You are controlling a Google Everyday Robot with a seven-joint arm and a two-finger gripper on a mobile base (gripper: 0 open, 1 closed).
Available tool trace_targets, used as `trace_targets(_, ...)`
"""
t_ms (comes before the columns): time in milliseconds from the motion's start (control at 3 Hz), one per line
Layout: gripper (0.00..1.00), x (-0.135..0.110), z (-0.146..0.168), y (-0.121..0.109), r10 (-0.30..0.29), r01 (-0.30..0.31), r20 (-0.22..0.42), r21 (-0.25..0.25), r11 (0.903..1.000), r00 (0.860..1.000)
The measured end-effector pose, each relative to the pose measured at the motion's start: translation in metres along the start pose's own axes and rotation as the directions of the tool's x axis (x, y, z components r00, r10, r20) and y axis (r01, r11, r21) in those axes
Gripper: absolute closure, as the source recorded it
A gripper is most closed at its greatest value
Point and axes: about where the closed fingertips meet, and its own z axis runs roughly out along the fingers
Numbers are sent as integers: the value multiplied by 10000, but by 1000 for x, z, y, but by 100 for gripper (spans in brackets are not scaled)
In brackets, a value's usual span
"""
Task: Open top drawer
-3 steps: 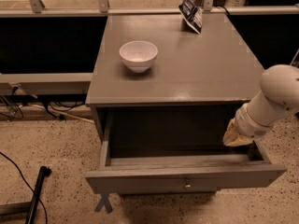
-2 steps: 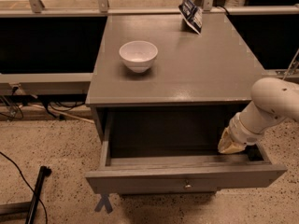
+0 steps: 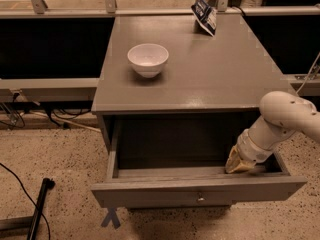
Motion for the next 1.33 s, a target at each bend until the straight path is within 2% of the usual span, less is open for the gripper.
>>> trace_targets(667, 100, -9, -13, 62, 158, -118, 367, -1063, 9943, 9992)
trace_targets(1000, 100, -13, -26, 78, 57, 21, 651, -1199, 9928, 9979)
trace_targets(1333, 100, -18, -41, 72, -321, 373, 874, -591, 9976, 9957)
